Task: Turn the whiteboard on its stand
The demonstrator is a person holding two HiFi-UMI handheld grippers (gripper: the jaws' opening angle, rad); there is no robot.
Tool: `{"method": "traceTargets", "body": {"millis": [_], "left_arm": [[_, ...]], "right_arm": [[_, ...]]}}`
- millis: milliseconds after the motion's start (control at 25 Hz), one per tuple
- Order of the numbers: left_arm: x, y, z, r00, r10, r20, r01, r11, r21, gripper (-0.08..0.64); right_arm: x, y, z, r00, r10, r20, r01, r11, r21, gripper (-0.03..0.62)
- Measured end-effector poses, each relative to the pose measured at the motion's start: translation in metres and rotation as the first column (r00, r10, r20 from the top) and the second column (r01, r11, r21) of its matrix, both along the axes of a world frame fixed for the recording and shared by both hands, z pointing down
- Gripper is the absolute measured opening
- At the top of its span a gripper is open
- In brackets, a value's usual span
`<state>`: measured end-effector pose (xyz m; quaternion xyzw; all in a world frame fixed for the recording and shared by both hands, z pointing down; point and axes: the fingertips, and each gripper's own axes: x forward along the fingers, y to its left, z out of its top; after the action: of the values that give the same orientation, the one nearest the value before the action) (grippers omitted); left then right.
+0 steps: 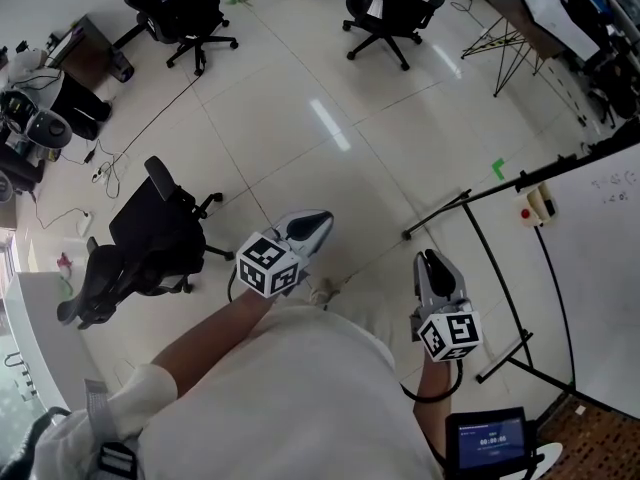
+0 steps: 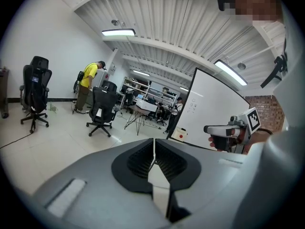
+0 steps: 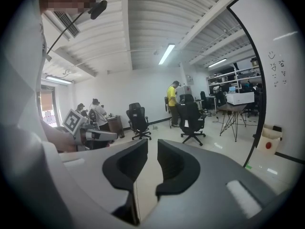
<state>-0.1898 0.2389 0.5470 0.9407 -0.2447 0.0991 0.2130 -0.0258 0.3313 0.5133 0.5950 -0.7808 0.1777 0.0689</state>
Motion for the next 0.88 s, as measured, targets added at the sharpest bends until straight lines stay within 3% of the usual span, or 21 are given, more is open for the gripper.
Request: {"method": "traceTargets", "body": {"millis": [360, 880], "left_arm": [[0.026, -0.019, 0.001, 0.999, -0.031, 0.028, 0.031, 0.999, -0.010, 0.025], [0.089, -0.029, -0.020, 0.995, -0.092, 0.035, 0.092, 0.996, -0.009, 0.025]], "right_arm": [[0.030, -0.021, 0.008, 0.999, -0.030, 0.029, 0.030, 0.999, -0.013, 0.061], [0.109, -0.045, -0.006, 0.996, -0.086, 0.020, 0.086, 0.996, -0.018, 0.061]]}}
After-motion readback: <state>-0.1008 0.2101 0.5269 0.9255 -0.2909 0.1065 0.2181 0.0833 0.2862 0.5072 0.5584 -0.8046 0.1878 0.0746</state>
